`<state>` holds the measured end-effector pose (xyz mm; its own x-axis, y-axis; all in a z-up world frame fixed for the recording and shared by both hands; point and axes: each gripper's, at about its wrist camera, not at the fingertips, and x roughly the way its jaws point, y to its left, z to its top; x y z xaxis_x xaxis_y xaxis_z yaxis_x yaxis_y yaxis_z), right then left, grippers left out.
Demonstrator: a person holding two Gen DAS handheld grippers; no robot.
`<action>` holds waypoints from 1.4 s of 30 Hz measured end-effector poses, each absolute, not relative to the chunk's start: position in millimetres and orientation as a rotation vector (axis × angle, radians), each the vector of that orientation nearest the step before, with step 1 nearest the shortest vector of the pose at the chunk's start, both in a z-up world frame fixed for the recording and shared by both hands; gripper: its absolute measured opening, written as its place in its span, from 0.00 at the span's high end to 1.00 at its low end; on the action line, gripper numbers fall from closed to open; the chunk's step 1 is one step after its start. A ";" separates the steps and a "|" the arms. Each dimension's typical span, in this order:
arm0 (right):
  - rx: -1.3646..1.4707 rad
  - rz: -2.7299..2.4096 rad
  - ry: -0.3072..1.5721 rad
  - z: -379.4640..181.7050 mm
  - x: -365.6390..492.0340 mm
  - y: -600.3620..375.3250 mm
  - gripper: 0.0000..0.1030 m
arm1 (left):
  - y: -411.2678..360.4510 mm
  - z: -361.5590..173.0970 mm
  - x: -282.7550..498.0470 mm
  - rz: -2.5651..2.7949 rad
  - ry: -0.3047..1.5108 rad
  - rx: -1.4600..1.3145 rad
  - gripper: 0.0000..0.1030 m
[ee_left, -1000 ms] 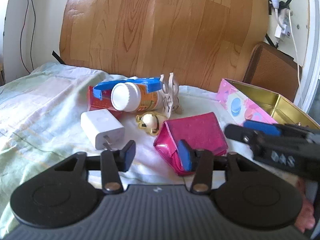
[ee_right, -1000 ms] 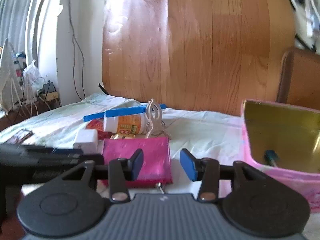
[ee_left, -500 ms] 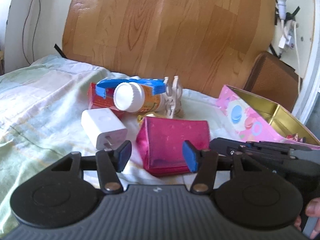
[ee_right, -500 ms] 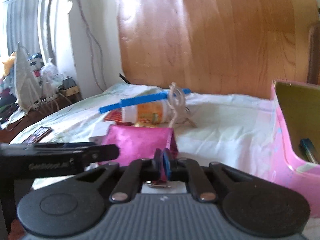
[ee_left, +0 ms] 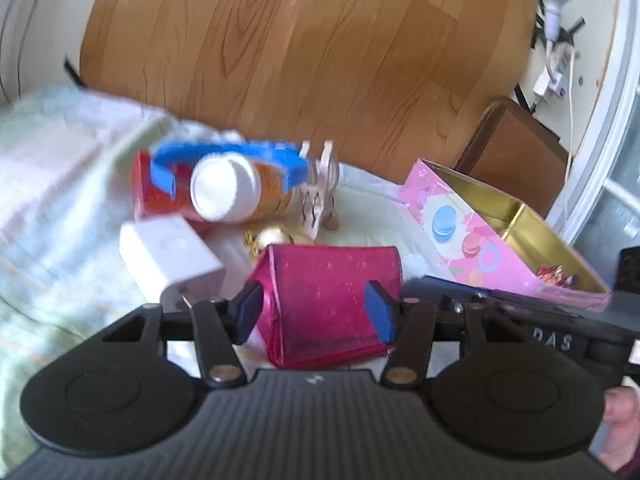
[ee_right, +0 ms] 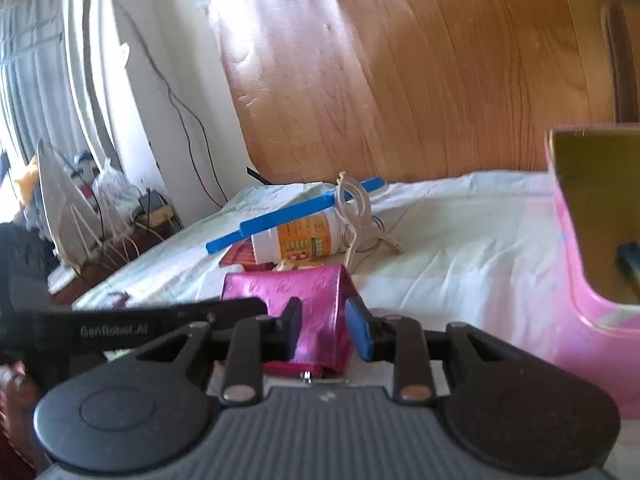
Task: Organize rigid objects
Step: 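Close the right tool on the pink pouch and lift it, then lower the pink pouch into the tin and open the right tool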
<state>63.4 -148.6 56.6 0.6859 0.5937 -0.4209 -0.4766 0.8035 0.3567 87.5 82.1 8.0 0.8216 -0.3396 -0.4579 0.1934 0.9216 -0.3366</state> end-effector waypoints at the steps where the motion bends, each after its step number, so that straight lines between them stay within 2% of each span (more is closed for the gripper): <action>1: 0.248 0.614 0.562 54.8 69.1 -148.7 0.70 | 84.4 2.9 91.4 -0.298 0.567 -0.312 0.51; 4: 0.269 0.672 0.652 46.8 85.2 -143.1 0.71 | 85.7 1.2 90.9 -0.304 0.571 -0.335 0.54; 10: 0.202 0.655 0.593 51.0 65.7 -139.8 0.81 | 83.8 4.4 83.5 -0.303 0.555 -0.314 0.55; 16: 0.217 0.653 0.631 53.1 30.8 -161.8 0.81 | 67.7 7.9 55.7 -0.368 0.579 -0.257 0.55; 25: 0.147 0.465 0.522 61.3 -56.7 -221.4 0.82 | -7.8 7.3 24.9 -0.594 0.605 -0.111 0.55; 33: 0.247 0.279 0.491 53.4 -103.9 -278.5 0.82 | -74.0 1.9 17.6 -0.756 0.610 0.011 0.55; 42: 0.230 0.206 0.302 91.5 -97.4 -306.0 0.82 | -107.0 63.3 35.2 -0.765 0.408 0.045 0.54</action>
<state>-97.4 -306.0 91.5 0.9343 0.2338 -0.2692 -0.1654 0.9530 0.2538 35.2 -107.0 63.3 0.6472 -0.6637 -0.3749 0.6809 0.7245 -0.1072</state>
